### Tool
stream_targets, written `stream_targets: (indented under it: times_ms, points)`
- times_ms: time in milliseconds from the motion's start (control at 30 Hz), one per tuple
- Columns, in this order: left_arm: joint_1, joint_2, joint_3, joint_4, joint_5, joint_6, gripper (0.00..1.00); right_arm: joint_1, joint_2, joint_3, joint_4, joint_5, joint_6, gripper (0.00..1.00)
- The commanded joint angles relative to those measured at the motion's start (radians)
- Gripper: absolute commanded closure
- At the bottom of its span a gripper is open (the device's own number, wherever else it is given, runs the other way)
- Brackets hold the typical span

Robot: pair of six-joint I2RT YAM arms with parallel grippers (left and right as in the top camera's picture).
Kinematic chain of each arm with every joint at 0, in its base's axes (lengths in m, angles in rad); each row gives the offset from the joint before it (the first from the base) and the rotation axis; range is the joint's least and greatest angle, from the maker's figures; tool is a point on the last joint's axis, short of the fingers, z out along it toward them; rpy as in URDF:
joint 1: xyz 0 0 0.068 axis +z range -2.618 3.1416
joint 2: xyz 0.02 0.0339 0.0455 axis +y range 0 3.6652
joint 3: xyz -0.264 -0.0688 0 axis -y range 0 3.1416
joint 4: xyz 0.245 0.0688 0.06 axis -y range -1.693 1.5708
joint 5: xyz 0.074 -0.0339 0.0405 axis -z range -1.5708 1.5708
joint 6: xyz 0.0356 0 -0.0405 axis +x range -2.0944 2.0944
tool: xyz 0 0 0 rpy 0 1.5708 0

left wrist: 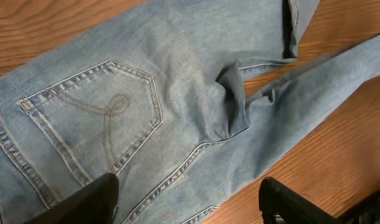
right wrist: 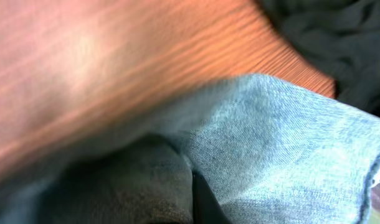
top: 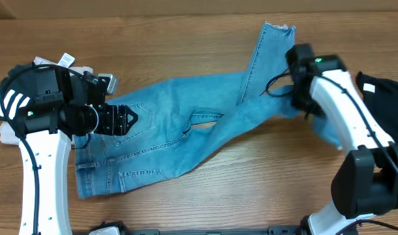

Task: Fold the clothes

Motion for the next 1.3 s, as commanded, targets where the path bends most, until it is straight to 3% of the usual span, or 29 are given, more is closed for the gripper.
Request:
stream_targets:
  times_ms: [0, 267, 400, 600, 733, 833, 933, 1033, 1267]
  points:
    - [-0.002, -0.001, 0.022, -0.019, -0.012, -0.014, 0.28, -0.013, -0.011, 0.08, 0.004, 0.05, -0.152, 0.96]
    - [-0.002, -0.027, 0.033, -0.126, -0.053, -0.015, 0.32, -0.037, -0.011, 0.079, 0.111, 0.128, -0.49, 0.96]
    - [-0.002, -0.062, 0.033, -0.182, -0.114, -0.064, 0.32, -0.038, -0.011, 0.079, 0.116, 0.066, -0.505, 0.96]
    - [0.005, -0.14, 0.034, -0.299, -0.43, -0.31, 0.32, -0.038, -0.011, 0.079, 0.12, 0.037, -0.505, 0.96]
    - [0.082, -0.185, 0.034, -0.402, -0.528, -0.413, 0.32, -0.038, -0.011, 0.079, 0.118, 0.037, -0.505, 0.96]
    - [0.203, -0.227, 0.033, -0.44, -0.512, -0.426, 0.3, -0.038, -0.011, 0.079, 0.116, 0.037, -0.504, 0.96]
    - [0.332, -0.268, 0.003, -0.436, -0.403, -0.41, 0.14, -0.038, -0.011, 0.079, 0.116, 0.035, -0.504, 0.96]
    - [0.356, -0.264, -0.077, -0.386, -0.335, -0.396, 0.07, -0.038, -0.011, 0.079, 0.117, 0.008, -0.504, 0.96]
    - [0.358, -0.096, -0.154, -0.248, -0.251, -0.474, 0.07, -0.038, -0.011, 0.079, 0.119, -0.005, -0.504, 0.96]
